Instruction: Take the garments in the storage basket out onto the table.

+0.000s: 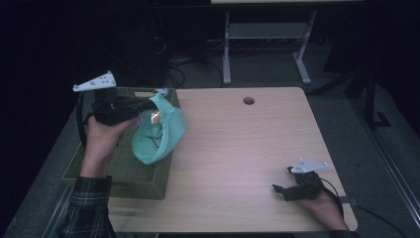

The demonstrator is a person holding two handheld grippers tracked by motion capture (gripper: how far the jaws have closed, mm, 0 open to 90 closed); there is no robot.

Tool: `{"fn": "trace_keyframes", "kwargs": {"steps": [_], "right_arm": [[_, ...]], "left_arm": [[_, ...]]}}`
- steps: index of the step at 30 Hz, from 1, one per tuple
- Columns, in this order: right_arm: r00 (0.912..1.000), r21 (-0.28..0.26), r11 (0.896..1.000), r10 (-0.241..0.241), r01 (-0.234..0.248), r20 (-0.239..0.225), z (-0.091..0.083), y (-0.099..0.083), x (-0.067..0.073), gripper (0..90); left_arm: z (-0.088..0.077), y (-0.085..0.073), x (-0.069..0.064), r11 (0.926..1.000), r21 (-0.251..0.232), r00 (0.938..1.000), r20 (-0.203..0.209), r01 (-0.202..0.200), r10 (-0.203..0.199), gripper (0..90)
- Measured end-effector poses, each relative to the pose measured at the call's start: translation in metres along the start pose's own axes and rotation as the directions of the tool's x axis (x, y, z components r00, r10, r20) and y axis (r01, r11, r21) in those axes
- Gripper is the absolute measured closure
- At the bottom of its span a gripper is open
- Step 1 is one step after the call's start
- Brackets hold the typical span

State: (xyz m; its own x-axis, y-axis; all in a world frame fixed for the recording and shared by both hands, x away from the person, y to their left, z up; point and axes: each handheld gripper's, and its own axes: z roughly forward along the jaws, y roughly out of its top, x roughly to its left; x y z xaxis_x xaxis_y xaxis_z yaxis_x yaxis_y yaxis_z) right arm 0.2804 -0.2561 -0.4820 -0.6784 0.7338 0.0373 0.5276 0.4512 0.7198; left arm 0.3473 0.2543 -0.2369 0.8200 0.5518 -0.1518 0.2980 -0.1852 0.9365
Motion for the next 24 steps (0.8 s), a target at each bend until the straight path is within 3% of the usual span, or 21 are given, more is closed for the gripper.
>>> {"fn": "trace_keyframes", "kwargs": {"steps": [10,24], "right_arm": [[1.0,0.0,1.0,-0.001,0.001,0.0,0.0,0.0,0.0,11.3],[1.0,0.0,1.0,0.0,0.0,0.0,0.0,0.0,0.0,11.2]], "left_arm": [[0.029,0.002,-0.016,0.9995,0.014,0.9978,0.06,-0.03,0.029,86.8],[0.065,0.0,-0.042,0.998,0.017,0.9902,0.127,-0.062,0.059,86.9]]}}
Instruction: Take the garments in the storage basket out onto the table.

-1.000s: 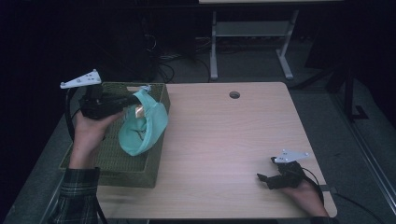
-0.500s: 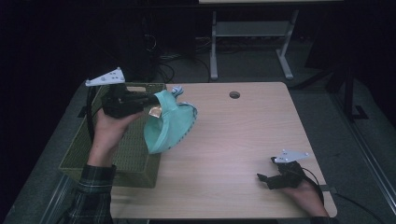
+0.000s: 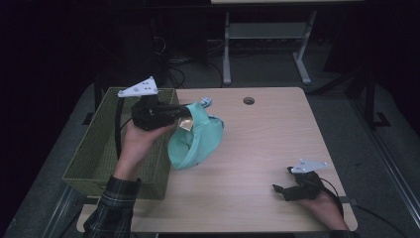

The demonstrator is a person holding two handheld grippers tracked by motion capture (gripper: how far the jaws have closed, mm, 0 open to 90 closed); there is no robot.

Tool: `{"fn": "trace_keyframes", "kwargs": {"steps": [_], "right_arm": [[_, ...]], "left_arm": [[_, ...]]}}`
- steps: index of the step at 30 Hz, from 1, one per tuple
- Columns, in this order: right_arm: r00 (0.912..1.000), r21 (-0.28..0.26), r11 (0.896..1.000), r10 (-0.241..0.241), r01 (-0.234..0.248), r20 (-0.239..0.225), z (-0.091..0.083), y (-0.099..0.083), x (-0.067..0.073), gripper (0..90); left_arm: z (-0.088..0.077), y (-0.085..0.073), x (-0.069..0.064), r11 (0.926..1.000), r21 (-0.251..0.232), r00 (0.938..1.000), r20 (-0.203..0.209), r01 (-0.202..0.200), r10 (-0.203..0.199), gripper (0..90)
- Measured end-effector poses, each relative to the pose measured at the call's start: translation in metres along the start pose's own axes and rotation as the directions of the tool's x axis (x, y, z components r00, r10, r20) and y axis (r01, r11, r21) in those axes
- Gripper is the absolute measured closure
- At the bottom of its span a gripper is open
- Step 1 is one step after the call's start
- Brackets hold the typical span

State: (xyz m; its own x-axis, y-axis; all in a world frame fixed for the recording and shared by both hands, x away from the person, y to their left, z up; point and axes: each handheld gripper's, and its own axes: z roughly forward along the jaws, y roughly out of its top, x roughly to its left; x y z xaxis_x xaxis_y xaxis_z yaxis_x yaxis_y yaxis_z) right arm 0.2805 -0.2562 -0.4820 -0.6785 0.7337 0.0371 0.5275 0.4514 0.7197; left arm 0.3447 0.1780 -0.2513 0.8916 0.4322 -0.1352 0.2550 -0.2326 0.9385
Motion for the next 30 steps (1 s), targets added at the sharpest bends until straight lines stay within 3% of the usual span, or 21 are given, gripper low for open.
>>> {"fn": "trace_keyframes", "kwargs": {"steps": [12,19,30], "right_arm": [[1.0,0.0,1.0,0.0,0.0,0.001,0.0,0.0,0.0,11.5],[1.0,-0.001,1.0,0.0,0.0,0.001,0.0,0.0,0.0,11.5],[1.0,-0.001,1.0,0.002,-0.002,0.0,0.0,0.0,0.0,11.5]], "left_arm": [[0.032,-0.013,-0.011,0.9999,0.0,0.9986,0.052,0.01,-0.01,86.8],[0.046,-0.026,-0.014,0.9999,0.003,0.9987,0.05,0.013,-0.013,86.8],[0.077,-0.05,-0.018,0.9978,0.062,0.9977,0.062,0.023,-0.027,86.8]]}}
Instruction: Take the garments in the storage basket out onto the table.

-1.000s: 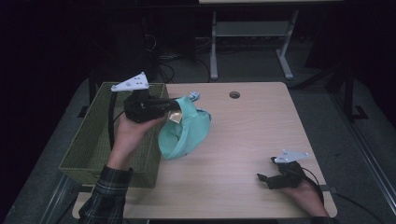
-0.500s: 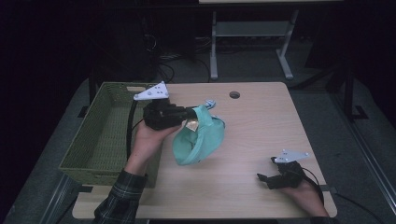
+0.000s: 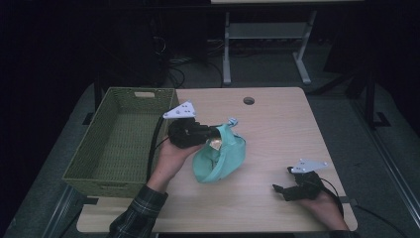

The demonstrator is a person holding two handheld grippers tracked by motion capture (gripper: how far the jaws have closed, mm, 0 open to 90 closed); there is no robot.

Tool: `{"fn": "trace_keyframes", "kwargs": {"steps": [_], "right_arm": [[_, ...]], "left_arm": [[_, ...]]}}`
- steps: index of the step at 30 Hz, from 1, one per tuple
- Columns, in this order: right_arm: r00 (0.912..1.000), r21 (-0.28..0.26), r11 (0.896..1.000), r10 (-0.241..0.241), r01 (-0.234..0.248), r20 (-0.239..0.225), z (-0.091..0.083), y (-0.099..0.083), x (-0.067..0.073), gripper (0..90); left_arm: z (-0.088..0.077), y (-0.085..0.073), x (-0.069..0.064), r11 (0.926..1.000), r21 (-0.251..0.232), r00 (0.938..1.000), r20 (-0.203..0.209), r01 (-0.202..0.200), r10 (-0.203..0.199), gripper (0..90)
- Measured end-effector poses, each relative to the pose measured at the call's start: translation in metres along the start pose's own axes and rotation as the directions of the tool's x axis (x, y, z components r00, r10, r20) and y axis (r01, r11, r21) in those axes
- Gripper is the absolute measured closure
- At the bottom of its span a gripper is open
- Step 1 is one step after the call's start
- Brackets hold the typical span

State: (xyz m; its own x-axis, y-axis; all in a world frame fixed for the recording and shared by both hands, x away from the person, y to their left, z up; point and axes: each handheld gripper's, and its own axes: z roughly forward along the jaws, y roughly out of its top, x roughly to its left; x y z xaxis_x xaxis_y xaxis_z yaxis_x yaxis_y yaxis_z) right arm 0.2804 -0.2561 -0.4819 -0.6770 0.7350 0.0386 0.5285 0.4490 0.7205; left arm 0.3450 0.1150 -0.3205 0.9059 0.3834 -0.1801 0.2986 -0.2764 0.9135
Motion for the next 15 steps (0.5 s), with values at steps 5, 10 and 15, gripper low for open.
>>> {"fn": "trace_keyframes", "kwargs": {"steps": [5,10,15], "right_arm": [[1.0,0.0,1.0,0.0,0.0,0.0,0.0,0.0,0.0,11.5],[1.0,-0.001,1.0,-0.006,0.006,0.002,0.0,0.0,0.0,11.5],[1.0,-0.001,1.0,-0.006,0.006,0.001,0.0,0.0,0.0,11.5]], "left_arm": [[0.014,-0.008,-0.002,1.0,0.001,1.0,-0.004,-0.007,0.007,86.8],[0.028,-0.017,-0.005,0.9999,0.008,0.9998,-0.01,-0.014,0.015,86.8],[0.043,-0.028,-0.005,0.9983,0.054,0.9997,-0.009,-0.02,0.021,86.7]]}}
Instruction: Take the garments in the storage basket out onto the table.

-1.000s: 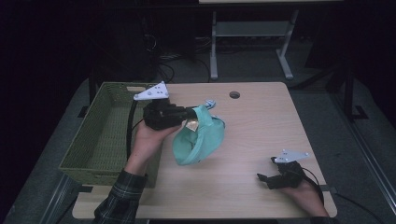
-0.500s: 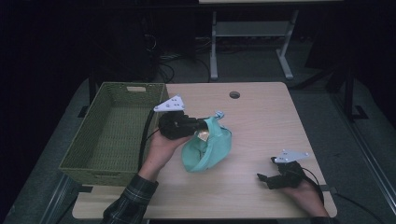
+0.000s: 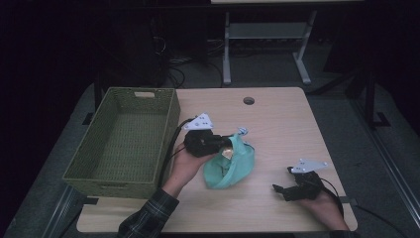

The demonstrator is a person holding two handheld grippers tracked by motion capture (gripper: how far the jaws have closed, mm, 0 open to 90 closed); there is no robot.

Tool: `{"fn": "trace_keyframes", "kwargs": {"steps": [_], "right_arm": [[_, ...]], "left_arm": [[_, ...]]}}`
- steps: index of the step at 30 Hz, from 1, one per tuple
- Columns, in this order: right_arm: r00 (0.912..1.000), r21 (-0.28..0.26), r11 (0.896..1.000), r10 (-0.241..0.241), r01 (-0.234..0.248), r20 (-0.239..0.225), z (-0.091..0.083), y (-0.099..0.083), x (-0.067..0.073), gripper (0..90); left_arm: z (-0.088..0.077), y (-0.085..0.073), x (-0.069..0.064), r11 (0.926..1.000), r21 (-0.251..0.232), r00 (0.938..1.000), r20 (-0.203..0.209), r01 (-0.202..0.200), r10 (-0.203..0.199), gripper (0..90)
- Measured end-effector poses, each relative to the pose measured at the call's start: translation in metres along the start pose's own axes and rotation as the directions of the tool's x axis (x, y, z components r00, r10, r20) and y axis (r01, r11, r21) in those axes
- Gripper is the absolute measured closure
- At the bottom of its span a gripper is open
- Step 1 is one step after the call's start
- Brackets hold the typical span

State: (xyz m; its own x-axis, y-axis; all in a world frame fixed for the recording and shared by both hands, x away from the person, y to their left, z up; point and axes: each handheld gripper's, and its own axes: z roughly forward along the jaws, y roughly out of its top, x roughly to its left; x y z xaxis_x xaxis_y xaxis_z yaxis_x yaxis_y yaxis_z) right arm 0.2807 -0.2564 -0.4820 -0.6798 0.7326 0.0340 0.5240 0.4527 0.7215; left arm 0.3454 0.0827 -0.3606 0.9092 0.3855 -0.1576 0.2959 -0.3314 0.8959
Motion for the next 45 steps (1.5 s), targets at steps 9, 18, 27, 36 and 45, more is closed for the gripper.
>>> {"fn": "trace_keyframes", "kwargs": {"steps": [9,18,27,36,45], "right_arm": [[1.0,0.0,1.0,-0.002,0.002,0.001,0.0,0.0,0.0,11.5],[1.0,0.0,1.0,-0.002,0.002,0.001,0.0,0.0,0.0,11.5],[1.0,0.0,1.0,-0.001,0.001,0.0,0.0,0.0,0.0,11.5],[1.0,0.0,1.0,-0.002,0.002,0.0,0.0,0.0,0.0,11.5],[1.0,0.0,1.0,-0.001,0.001,0.0,0.0,0.0,0.0,11.5]], "left_arm": [[0.023,-0.019,0.003,0.9968,0.079,0.9998,0.014,0.011,-0.012,86.6],[0.04,-0.038,0.005,0.9889,0.146,0.9989,0.033,0.03,-0.035,86.4],[0.057,-0.053,0.0,0.9757,0.219,0.9982,0.053,0.015,-0.027,86.4],[0.074,-0.069,-0.003,0.9593,0.282,0.9978,0.059,0.012,-0.03,86.5],[0.08,-0.076,-0.001,0.9479,0.318,0.998,0.054,0.014,-0.033,85.3]]}}
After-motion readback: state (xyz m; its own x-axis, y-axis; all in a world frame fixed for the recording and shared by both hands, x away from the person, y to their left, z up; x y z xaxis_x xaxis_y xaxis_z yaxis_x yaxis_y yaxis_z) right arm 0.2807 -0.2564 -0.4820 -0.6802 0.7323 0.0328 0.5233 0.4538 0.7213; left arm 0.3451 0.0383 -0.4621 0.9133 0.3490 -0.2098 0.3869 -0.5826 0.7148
